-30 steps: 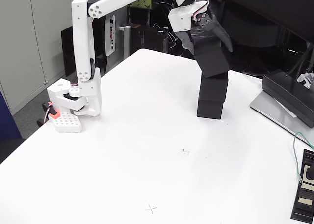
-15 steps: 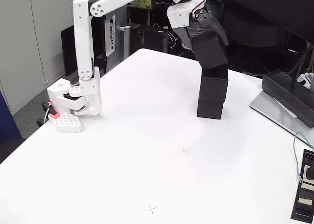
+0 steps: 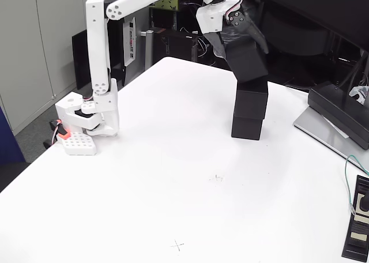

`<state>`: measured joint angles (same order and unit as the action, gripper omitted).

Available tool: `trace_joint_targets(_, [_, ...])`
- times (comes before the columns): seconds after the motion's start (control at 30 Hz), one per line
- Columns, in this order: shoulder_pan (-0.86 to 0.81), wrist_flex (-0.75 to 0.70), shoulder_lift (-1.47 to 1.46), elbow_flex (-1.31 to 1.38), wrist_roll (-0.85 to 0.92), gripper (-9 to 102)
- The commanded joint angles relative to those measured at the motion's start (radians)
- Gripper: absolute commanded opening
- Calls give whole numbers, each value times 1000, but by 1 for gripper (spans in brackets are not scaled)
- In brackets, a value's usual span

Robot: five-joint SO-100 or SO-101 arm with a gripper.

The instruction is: Stack the 3 blocks

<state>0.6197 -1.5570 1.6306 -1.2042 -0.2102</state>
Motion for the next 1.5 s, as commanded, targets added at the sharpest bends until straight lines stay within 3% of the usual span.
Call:
trace_joint_targets(0.0, [0,-2,5,18,-9,1])
trace_joint_targets(0.53, [-78,12,5,-31,2,2])
trace_joint_targets(0.93, [-78,12,5,-32,3,25])
trace_joint_targets(1.47, [-77,12,5,-25,5,27])
